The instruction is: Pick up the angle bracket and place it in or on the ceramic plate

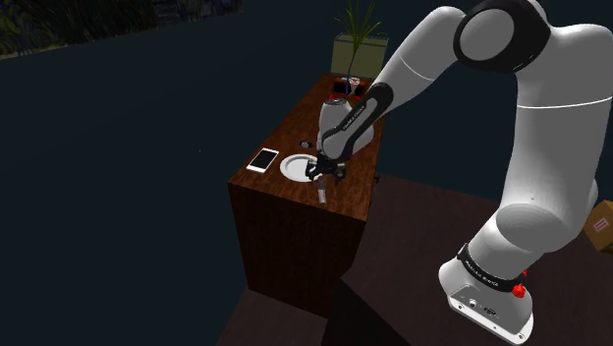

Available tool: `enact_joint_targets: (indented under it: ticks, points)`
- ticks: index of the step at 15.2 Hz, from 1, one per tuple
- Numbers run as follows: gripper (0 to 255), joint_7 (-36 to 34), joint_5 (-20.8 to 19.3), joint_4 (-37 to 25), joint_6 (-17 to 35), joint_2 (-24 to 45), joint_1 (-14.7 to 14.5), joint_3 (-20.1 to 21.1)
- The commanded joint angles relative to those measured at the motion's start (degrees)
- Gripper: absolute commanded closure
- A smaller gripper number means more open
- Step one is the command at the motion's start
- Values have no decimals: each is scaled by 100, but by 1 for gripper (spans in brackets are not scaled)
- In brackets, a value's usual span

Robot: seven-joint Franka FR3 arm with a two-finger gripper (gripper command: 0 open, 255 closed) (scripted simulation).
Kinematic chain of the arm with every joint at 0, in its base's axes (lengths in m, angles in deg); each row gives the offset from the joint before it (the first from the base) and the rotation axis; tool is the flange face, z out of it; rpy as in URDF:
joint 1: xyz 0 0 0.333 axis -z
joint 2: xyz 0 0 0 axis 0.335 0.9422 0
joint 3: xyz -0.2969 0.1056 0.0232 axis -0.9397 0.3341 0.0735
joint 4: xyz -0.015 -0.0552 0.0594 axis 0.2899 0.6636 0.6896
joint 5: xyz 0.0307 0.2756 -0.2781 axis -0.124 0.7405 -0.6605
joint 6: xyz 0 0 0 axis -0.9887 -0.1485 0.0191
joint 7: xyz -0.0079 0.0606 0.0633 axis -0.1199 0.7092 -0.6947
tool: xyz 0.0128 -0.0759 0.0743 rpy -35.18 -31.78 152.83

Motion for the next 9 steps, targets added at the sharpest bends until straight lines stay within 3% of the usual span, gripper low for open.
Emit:
enact_joint_targets:
  ticks: [1, 9]
  points:
    - [0, -81, -5, -150, 114, 241, -23, -46]
    - [0, -142, -87, -292, 475, 743, -97, -137]
